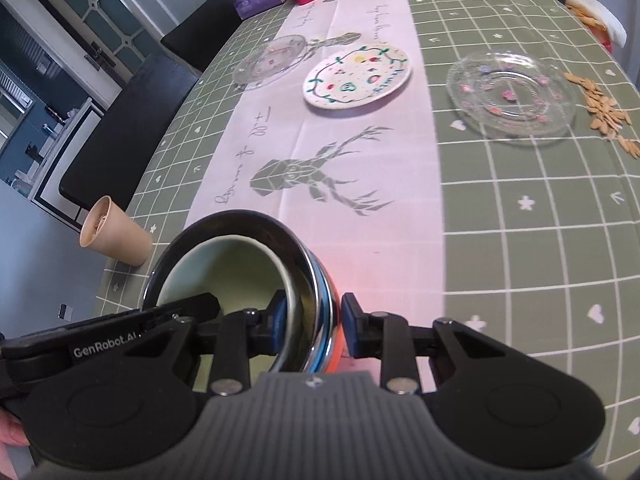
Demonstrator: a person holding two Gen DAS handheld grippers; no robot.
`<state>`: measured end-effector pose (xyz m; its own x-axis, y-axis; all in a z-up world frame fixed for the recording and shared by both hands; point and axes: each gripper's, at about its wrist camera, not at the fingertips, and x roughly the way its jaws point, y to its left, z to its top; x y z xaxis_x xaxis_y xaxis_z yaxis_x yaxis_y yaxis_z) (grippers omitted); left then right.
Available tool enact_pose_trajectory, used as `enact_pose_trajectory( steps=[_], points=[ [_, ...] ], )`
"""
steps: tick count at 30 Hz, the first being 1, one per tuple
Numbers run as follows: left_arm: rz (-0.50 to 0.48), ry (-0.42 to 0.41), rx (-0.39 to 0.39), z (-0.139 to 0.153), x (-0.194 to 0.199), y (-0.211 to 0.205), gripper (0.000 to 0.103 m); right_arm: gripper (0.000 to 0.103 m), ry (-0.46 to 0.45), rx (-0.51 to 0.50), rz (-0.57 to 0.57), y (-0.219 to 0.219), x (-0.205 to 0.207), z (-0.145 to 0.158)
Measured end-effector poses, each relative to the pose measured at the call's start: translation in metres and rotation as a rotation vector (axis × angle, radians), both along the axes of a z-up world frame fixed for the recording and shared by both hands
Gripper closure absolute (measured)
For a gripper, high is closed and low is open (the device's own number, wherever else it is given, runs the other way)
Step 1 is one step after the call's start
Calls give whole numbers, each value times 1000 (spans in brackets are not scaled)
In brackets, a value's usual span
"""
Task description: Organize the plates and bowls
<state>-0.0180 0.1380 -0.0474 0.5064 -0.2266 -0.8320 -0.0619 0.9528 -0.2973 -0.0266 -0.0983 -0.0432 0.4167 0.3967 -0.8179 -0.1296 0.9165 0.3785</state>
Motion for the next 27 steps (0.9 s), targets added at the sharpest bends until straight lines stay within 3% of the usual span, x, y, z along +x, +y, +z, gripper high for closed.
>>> enact_pose_trajectory(
  steps=[8, 15, 17, 21, 27],
  points=[
    [50, -21, 14, 0, 1, 21, 66, 75, -10, -3, 14, 32, 7, -1],
    [50, -19, 8, -1, 0, 24, 66, 74, -7, 9, 12, 33, 8, -1],
    [49, -7, 19, 0, 1, 24, 62, 67, 26, 42, 10, 30, 11, -5],
    [85, -55, 38, 10, -2, 28, 38, 58, 27, 52, 19, 30, 11, -9],
    [99, -100, 68, 23, -7, 30, 31, 45, 4, 106, 23, 20, 14, 1]
  ],
)
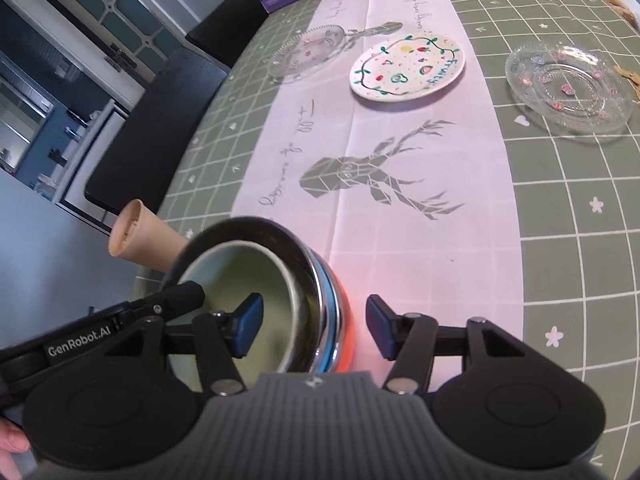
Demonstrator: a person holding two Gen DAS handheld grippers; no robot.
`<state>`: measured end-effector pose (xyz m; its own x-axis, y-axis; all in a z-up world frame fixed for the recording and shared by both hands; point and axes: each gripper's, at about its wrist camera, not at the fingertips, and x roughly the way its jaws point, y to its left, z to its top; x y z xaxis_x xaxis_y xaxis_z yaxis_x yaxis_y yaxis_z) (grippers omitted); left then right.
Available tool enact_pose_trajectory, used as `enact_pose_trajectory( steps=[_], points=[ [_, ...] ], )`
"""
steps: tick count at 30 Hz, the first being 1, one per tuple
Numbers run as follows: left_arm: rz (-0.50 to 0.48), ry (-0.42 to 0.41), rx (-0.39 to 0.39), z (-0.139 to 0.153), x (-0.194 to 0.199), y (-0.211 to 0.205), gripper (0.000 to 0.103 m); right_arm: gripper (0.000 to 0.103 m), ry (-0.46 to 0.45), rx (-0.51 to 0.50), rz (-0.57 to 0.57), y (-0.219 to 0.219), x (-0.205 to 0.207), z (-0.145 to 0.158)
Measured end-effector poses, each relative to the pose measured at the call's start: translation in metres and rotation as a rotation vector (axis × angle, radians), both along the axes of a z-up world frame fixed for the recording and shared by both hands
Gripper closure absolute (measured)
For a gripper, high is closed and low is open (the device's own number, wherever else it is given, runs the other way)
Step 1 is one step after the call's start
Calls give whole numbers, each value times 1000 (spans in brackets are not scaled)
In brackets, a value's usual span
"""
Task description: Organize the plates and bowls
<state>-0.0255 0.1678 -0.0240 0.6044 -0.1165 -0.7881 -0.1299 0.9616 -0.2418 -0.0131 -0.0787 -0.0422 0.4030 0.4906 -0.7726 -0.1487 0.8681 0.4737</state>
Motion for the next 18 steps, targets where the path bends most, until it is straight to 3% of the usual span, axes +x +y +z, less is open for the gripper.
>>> enact_pose_trajectory(
  steps=[4, 9, 18],
  points=[
    [90, -83, 60, 22, -11, -3, 31, 41, -28, 33, -2, -14, 5, 17],
    [132, -259, 211, 69, -27, -24, 31, 41, -110, 60, -51, -43, 16, 54],
    [9, -401, 251, 132, -23, -108, 31, 41, -278, 41, -144, -106, 54, 123]
  ],
)
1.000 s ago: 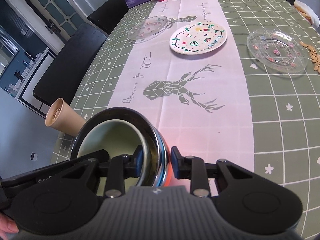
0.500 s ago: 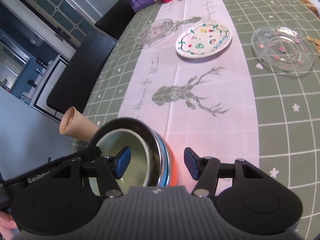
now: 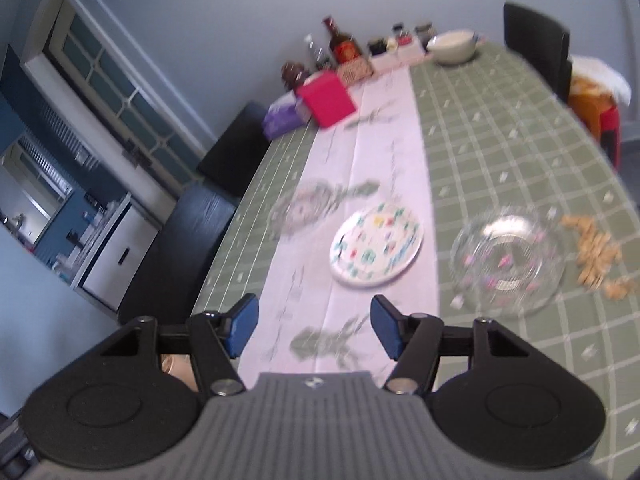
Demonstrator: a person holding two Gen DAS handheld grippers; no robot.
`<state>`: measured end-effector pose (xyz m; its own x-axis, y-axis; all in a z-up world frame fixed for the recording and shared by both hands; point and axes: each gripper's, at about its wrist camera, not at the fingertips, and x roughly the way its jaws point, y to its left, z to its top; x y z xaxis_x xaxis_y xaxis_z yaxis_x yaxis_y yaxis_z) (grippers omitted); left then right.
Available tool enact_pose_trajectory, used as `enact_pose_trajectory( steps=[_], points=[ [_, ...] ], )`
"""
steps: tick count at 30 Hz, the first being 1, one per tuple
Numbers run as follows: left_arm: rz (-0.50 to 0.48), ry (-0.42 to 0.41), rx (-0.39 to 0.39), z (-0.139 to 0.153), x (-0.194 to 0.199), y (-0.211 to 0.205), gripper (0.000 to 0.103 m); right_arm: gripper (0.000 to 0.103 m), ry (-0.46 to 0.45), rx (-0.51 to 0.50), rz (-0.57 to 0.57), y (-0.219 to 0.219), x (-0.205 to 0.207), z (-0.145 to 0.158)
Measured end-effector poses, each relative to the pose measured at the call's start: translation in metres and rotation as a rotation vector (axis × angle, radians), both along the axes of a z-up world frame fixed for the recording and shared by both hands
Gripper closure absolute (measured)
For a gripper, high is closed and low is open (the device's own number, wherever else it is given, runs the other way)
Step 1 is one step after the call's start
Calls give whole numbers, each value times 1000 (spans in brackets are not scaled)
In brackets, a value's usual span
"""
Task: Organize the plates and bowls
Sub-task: 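Open both grippers and move them to the clear glass plate, then close both grippers on the clear glass plate's rim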
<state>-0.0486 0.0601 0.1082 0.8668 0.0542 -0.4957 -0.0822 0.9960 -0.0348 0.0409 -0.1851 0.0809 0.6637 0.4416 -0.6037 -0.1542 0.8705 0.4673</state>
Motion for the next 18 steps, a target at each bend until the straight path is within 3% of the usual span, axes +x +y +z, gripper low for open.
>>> enact_pose_trajectory(
  steps=[4, 9, 11, 14, 16, 18],
  points=[
    [-89, -7, -16, 1, 12, -47, 30, 41, -43, -20, -107, -48, 15, 0],
    [-195, 11, -36, -23, 36, -95, 30, 44, 1, -48, -235, -108, 33, -38],
    [-239, 14, -95, -39, 46, -103, 31, 55, 34, 3, -259, -128, 34, -54],
    [-270, 41, -145, -64, 68, -117, 33, 61, 68, 80, -235, -147, 38, -75],
    [-262, 59, -156, -82, 87, -125, 33, 64, 81, 79, -229, -153, 44, -89],
    [-246, 69, -148, -99, 103, -132, 33, 77, 103, 58, -223, -158, 54, -106]
  ],
)
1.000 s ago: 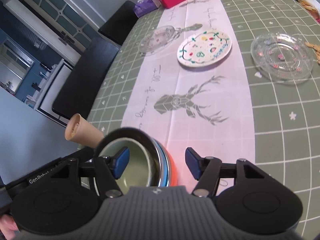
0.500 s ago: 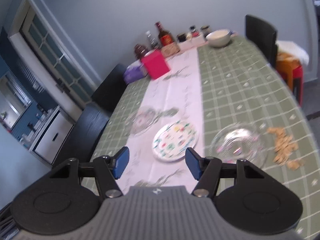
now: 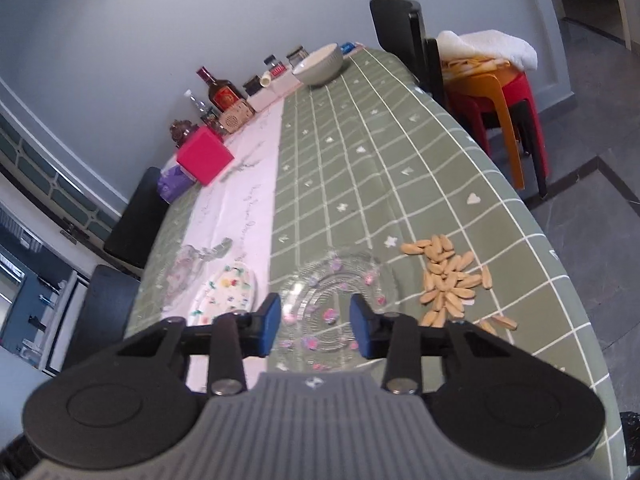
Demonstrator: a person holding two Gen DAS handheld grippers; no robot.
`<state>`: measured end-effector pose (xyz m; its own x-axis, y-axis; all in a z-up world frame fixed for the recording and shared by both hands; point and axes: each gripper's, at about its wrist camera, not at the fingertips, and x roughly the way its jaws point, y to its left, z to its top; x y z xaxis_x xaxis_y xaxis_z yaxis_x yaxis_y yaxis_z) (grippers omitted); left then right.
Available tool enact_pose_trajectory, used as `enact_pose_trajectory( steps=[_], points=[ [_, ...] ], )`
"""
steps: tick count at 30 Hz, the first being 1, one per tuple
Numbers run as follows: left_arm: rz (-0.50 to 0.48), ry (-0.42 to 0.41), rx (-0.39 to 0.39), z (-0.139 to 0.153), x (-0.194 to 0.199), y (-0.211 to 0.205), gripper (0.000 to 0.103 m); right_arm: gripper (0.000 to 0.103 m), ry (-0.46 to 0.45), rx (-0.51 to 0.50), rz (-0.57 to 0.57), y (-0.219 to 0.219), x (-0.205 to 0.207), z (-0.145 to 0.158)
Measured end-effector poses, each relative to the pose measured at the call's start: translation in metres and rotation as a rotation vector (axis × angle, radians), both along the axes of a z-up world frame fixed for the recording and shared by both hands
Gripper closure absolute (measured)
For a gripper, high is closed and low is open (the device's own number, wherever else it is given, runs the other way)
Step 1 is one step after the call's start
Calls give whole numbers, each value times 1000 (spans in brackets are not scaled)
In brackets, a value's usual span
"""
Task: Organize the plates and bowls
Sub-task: 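Close both grippers on the clear glass plate's rim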
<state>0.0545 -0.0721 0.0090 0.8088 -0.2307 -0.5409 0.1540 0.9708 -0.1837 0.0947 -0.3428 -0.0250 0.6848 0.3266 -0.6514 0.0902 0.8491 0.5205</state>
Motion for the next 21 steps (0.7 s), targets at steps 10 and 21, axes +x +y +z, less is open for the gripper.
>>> enact_pose_trajectory(
  steps=[10, 21],
  points=[
    [43, 131, -10, -78, 60, -3, 33, 82, 106, 55, 15, -27, 37, -66],
    [17, 243, -130, -122, 97, 3, 33, 82, 84, 62, 30, -19, 53, -80]
  ],
)
